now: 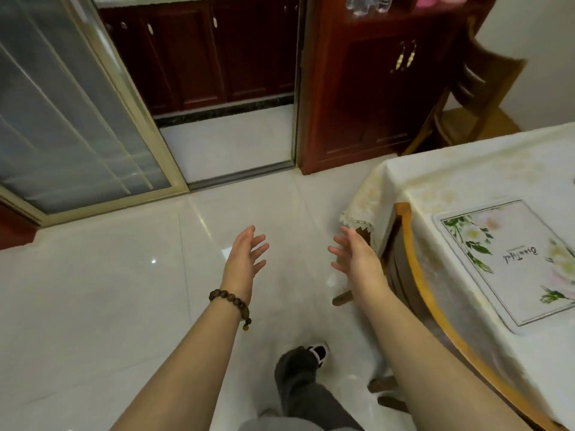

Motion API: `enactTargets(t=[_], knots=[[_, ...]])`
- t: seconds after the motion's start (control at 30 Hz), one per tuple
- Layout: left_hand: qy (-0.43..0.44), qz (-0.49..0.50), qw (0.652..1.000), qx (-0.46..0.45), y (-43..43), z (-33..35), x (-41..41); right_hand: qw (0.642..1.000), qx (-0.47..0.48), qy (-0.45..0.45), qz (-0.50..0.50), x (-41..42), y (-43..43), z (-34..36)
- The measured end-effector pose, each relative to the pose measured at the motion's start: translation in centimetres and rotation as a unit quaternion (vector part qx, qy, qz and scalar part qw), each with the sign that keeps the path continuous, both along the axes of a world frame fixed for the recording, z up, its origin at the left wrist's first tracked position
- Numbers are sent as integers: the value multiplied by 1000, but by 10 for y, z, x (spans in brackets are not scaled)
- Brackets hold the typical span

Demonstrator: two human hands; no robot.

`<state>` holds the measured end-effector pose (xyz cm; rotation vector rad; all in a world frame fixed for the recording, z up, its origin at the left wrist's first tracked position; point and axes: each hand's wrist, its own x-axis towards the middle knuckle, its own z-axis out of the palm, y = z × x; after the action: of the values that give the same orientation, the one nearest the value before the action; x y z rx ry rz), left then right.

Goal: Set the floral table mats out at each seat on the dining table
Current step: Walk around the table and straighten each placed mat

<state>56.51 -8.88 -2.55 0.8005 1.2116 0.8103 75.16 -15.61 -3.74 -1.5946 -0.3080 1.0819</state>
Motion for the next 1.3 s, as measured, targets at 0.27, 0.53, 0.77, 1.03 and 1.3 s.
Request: enactTargets(t=[0.27, 0.53, 0.77, 1.03, 1.3], knots=[[-5, -119, 992, 45, 100, 34, 148, 990, 52, -8, -129, 127, 61, 39], [-26, -271, 961, 56, 119, 45, 291, 964, 70, 1, -255, 230, 34, 52], [-39, -417, 907, 51, 106, 33, 387, 913, 56, 25, -404, 282, -13, 41], [-43, -564, 825, 11, 91, 19, 479, 818, 44, 28, -572, 298, -58, 31], [-26, -641, 767, -15, 82, -5, 508, 753, 20, 34, -657, 278, -81, 13]])
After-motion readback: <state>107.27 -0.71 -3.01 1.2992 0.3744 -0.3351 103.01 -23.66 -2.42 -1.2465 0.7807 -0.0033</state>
